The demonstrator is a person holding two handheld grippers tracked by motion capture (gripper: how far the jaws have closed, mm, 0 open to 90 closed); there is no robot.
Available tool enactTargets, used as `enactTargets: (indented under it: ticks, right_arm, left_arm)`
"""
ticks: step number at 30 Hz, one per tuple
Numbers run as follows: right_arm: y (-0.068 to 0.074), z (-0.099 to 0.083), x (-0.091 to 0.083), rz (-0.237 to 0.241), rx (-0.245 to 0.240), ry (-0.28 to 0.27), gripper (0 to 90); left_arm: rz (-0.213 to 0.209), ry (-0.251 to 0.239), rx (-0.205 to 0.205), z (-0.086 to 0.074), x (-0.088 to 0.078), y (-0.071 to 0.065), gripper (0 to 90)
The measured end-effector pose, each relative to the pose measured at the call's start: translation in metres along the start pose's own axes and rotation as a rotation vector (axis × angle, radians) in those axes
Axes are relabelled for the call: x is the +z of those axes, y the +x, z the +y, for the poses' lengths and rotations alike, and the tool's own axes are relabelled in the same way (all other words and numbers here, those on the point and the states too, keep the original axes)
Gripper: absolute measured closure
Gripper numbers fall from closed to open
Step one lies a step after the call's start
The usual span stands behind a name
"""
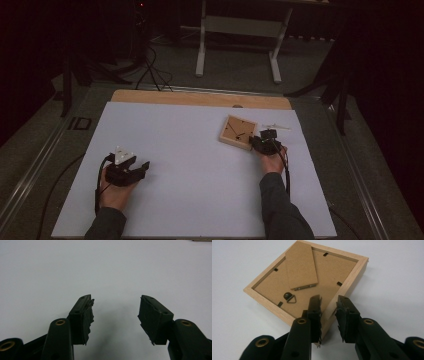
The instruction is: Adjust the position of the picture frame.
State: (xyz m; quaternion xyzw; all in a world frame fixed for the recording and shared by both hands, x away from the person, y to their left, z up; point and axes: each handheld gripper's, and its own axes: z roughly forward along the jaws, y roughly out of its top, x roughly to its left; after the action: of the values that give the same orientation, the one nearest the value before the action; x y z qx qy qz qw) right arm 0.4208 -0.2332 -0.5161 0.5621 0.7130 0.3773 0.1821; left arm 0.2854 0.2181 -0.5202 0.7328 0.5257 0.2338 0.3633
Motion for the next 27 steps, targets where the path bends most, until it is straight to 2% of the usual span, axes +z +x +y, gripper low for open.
enactTargets:
  ticks: [8,13,27]
  right_arm:
    - [0.003,0.000,0.000,-0.019,-0.029,-0.001,75.4]
    - [0.008,0.000,0.000,-0.032,-0.064,-0.002,78.8]
    - [0.018,-0.002,0.000,-0.019,-0.108,-0.001,79.8]
  left_arm:
    - [-0.001,0.003,0.006,0.000,0.000,0.000,44.1]
    - [-0.001,0.002,0.004,0.000,0.000,0.000,44.1]
    - [-0.002,0.000,0.002,0.000,0.000,0.000,44.1]
